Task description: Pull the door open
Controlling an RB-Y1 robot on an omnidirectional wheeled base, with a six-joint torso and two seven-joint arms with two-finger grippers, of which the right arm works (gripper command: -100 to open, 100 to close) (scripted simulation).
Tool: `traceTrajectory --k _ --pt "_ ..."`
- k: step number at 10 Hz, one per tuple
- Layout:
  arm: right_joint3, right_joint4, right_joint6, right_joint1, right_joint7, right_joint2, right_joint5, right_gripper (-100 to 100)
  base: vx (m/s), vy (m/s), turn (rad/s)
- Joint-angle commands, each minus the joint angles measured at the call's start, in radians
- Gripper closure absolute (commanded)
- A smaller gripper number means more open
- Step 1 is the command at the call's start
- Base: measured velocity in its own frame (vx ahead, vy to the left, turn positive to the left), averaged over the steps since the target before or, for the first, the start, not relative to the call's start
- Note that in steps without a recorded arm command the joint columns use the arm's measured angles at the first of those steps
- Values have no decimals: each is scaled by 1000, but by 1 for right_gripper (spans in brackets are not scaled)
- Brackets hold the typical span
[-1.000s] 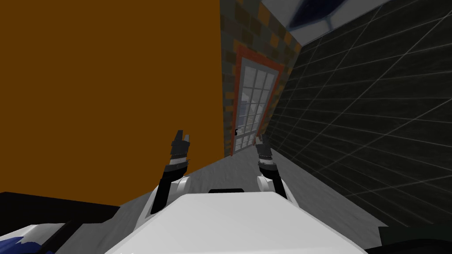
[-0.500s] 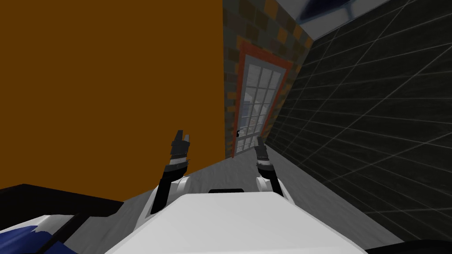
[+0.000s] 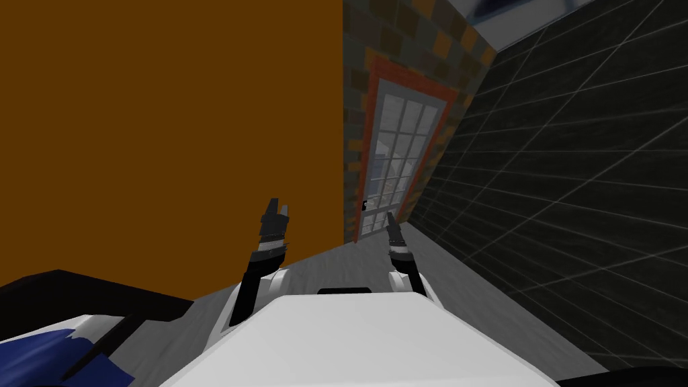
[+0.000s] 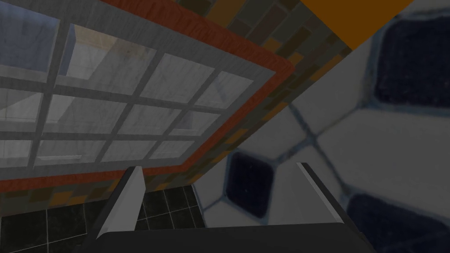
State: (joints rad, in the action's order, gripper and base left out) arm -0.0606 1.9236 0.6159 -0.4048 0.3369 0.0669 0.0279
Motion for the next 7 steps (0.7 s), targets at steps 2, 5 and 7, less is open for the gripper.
traceTrajectory --k 2,5,7 --pt "1 -44 7 8 64 6 -6 -100 62 -31 67" --pt "2 -101 19 18 134 12 -14 -100 72 -41 99" --pt "4 -160 32 29 199 19 -22 -100 73 -57 112"
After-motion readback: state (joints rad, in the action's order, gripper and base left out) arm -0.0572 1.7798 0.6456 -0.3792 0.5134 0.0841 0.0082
